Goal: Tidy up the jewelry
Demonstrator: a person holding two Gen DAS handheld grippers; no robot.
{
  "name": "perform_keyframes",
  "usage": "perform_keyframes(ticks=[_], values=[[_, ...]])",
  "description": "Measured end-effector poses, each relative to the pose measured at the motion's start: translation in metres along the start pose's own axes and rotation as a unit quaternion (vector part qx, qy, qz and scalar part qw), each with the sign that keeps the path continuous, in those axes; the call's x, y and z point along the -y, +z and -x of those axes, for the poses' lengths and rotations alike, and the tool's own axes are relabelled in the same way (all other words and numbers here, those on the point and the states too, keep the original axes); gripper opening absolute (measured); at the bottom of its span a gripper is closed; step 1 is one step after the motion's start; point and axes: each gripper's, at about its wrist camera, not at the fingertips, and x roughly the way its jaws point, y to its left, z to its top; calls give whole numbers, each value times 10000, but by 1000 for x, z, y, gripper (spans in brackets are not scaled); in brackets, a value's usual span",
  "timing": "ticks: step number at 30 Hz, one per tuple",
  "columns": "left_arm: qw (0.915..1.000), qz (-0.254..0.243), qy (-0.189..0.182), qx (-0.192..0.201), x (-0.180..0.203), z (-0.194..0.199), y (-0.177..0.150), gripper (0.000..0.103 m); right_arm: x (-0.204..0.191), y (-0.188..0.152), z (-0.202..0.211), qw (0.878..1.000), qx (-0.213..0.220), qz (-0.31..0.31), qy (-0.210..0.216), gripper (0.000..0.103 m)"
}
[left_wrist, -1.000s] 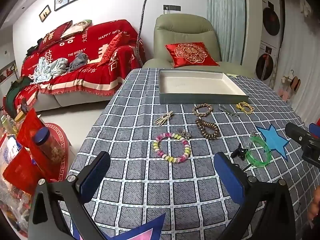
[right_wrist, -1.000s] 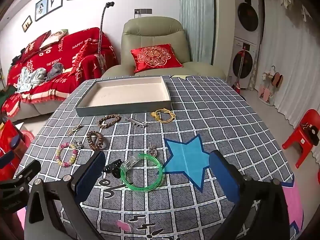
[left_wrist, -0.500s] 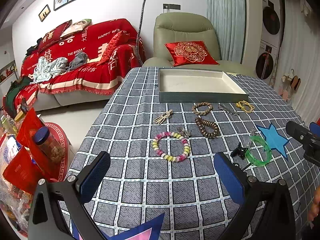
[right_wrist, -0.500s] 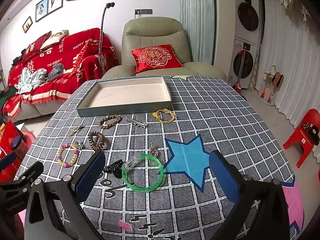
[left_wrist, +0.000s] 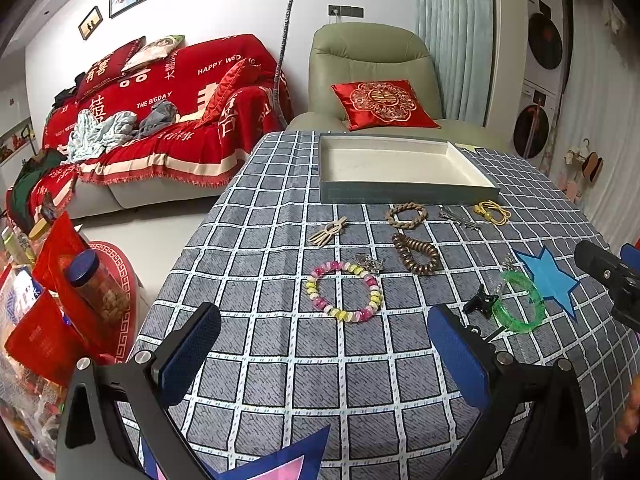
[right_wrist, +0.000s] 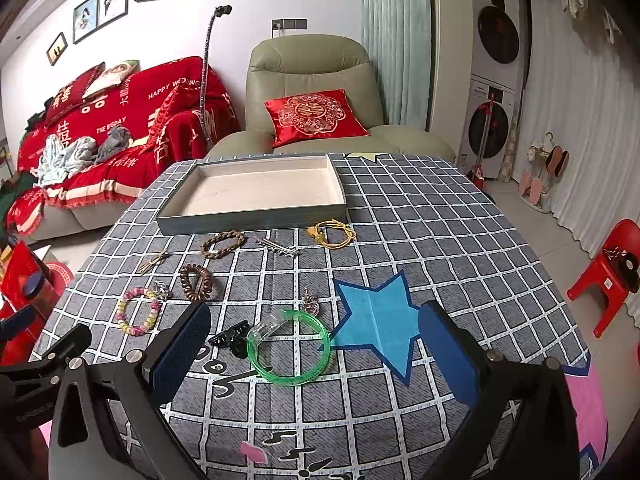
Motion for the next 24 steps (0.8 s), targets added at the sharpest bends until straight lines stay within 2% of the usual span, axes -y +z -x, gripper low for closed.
perform_keyframes(ticks=[24], values=[[10000, -1, 4, -15, -1, -1, -1, 103, 0, 0, 0, 10000, -5, -21, 5, 103]])
